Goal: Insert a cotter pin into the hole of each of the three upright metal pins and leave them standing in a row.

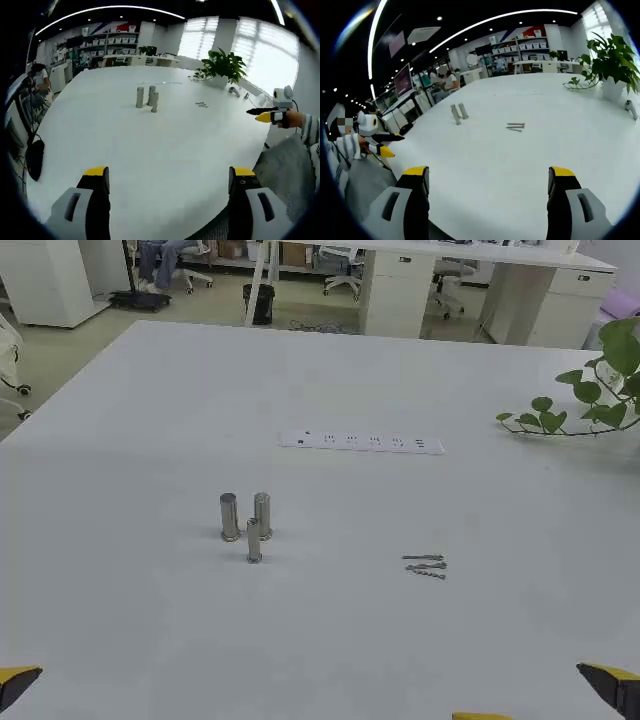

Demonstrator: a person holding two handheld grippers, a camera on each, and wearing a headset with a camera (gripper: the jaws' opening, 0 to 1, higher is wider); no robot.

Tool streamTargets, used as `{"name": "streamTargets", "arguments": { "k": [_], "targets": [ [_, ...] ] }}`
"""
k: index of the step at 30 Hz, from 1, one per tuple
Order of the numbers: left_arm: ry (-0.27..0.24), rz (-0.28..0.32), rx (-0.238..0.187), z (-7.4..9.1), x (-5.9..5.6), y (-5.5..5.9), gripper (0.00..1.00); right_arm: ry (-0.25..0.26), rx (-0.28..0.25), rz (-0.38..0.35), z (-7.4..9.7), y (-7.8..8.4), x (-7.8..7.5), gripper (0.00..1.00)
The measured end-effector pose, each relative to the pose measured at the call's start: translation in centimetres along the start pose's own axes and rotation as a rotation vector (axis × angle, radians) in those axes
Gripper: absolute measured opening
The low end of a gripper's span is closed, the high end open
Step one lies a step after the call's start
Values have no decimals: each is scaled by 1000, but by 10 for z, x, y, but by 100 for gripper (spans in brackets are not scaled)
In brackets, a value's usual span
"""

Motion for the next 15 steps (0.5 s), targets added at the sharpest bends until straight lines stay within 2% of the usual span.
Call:
{"name": "streamTargets", "arguments": {
  "k": [5, 8, 15],
  "targets": [
    [46, 23, 24, 0, -9, 2, 99, -8, 0, -13, 0, 0, 1, 99],
    [44, 4, 11, 1, -10, -1, 99, -7, 5, -8, -1, 0, 0, 99],
    [42, -12, 14, -1, -8, -4, 99, -9, 9, 2, -2, -3, 1, 99]
  ]
}}
Point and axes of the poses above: the centre of the closed fingertips' face, and the gripper's own axes: z roughly backward along the fingers, x roughly to its left, y roughly out of its underside, the point moved 3 cm from there along z, roughly backward along the fingers, and after that the axes turned 10 degrees about -z, right-handed, at the moved point
